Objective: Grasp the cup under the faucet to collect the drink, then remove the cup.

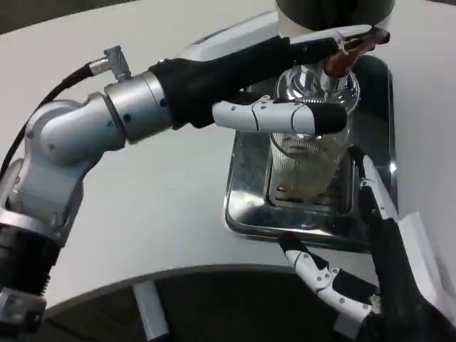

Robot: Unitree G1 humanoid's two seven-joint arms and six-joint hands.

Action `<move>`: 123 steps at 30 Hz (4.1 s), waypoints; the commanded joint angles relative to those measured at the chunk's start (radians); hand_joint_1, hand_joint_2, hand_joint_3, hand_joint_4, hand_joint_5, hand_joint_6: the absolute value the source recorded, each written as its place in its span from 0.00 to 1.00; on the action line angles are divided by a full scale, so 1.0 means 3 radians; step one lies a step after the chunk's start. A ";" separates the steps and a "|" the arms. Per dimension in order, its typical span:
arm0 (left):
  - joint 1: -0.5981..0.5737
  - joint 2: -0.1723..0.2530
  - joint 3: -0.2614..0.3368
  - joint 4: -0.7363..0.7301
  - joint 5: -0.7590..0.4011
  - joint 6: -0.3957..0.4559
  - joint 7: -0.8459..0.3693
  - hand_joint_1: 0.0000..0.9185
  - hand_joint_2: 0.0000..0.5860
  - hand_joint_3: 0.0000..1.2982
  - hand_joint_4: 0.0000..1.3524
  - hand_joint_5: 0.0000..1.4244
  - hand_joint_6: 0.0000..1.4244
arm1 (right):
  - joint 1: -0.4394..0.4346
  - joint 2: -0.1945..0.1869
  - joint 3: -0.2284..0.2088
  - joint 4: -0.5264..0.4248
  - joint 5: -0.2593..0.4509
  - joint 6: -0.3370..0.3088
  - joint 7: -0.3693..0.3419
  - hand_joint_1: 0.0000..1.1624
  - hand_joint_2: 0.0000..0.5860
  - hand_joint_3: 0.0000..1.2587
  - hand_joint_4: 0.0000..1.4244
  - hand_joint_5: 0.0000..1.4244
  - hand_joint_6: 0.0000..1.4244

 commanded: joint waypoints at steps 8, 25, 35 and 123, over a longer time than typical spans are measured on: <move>-0.0059 0.0036 -0.0159 0.0082 0.0082 -0.0209 -0.0137 0.00 0.14 0.08 0.00 0.03 0.11 | -0.0165 0.0171 0.0095 0.0179 0.0055 0.0090 -0.0203 0.61 0.45 0.00 0.00 0.01 0.09; -0.0125 0.0047 -0.0191 0.0186 0.0087 -0.0325 -0.0161 0.00 0.15 0.09 0.00 0.03 0.11 | -0.0453 0.0258 0.0187 0.0474 0.0145 0.0226 -0.0483 0.61 0.43 0.00 0.00 0.01 0.08; -0.0141 0.0044 -0.0194 0.0210 0.0088 -0.0336 -0.0171 0.00 0.15 0.09 0.00 0.03 0.12 | -0.0584 0.0298 0.0211 0.0598 0.0205 0.0289 -0.0646 0.61 0.44 0.00 0.00 0.00 0.07; -0.0206 0.0122 -0.0162 0.0151 0.0054 -0.0299 -0.0236 0.00 0.17 0.09 0.00 0.03 0.12 | -0.1439 0.0268 0.0038 0.1335 0.0850 0.0307 -0.1203 0.62 0.42 0.00 0.00 0.02 0.08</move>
